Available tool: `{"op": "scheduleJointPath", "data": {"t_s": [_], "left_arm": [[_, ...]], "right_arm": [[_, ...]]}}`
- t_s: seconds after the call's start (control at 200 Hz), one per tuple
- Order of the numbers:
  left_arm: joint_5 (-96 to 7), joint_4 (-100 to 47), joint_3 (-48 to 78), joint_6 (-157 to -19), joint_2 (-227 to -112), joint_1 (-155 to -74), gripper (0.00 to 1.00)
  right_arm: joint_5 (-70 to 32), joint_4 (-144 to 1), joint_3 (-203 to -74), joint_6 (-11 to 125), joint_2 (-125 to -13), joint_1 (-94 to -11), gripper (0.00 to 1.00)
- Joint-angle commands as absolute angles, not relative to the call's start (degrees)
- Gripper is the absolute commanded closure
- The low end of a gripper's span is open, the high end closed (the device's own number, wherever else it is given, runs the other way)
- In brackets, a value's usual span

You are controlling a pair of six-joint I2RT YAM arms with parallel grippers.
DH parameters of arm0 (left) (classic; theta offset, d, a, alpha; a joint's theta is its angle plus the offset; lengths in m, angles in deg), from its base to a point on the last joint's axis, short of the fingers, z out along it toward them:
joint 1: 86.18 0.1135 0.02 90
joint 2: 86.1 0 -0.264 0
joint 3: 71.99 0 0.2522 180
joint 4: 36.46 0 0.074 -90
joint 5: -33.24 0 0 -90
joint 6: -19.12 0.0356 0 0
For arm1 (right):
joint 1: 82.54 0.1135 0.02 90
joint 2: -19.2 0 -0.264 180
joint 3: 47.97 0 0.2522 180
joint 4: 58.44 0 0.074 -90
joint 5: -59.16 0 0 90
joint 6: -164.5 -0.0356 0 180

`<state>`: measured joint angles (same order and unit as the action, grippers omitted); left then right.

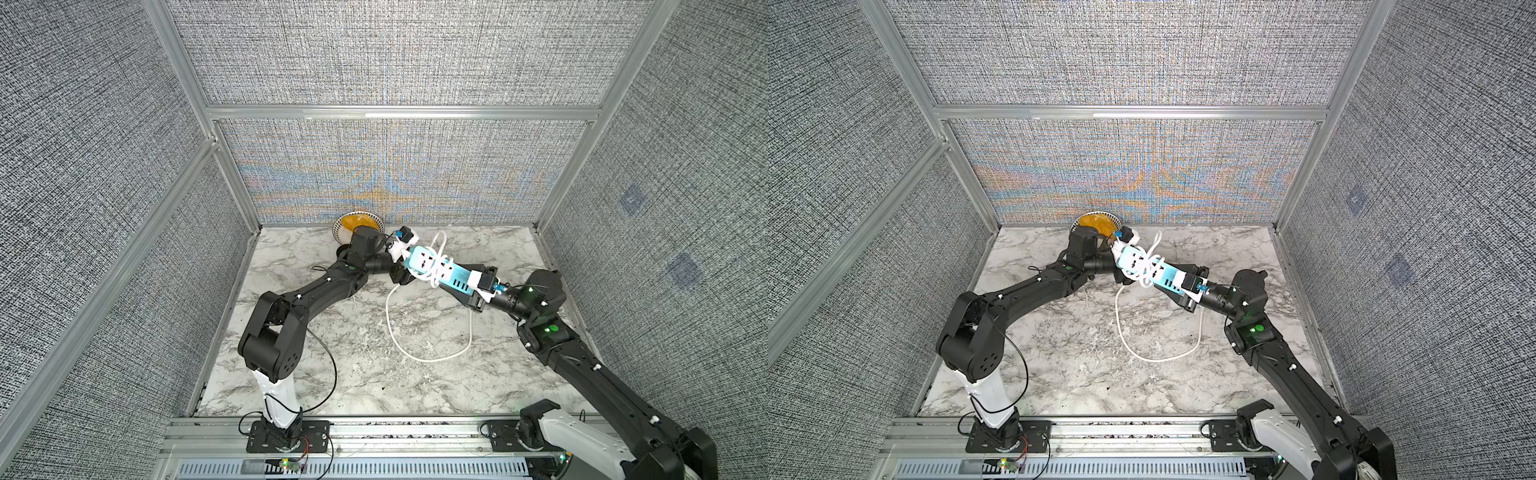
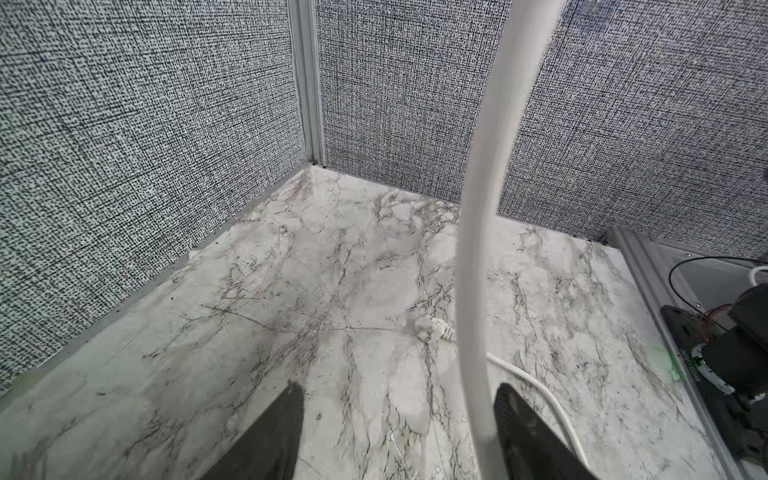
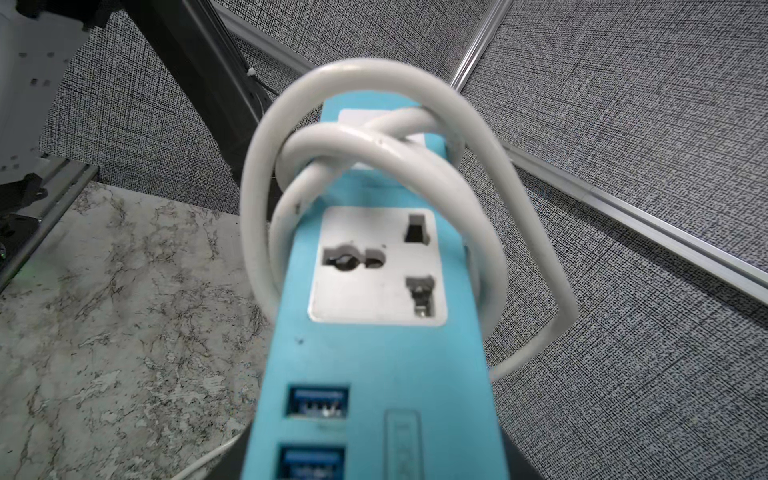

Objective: Wrap the cord around the power strip
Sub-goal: Wrap the power cord around the power strip.

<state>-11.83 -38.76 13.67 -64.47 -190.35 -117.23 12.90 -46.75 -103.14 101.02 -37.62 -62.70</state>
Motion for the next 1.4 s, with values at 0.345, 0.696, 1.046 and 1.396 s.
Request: {"op": "scheduleJointPath", "data": {"t_s": [0.345,0.696,1.046,1.396], "left_arm": [[-14.67,-46.79,4.31,-67.14,-191.13,-118.13,0.47],[-17.24,-48.87,-2.18,-67.32,-187.47,-121.26,0.99],[-34.21,-16.2,3.08,-50.41,-168.44,-124.94,1.0],[-43.84,2.04,14.97,-39.27,-156.56,-125.59,1.0]], "right_arm": [[7.53,-41.92,-106.67,97.86,-39.69,-63.84,1.0],[-4.46,-39.22,-107.16,94.07,-41.29,-65.31,1.0],[-15.64,-56.05,-115.35,93.02,-46.62,-68.65,1.0],[-20.45,-63.14,-115.68,93.46,-50.5,-69.18,1.0]]}}
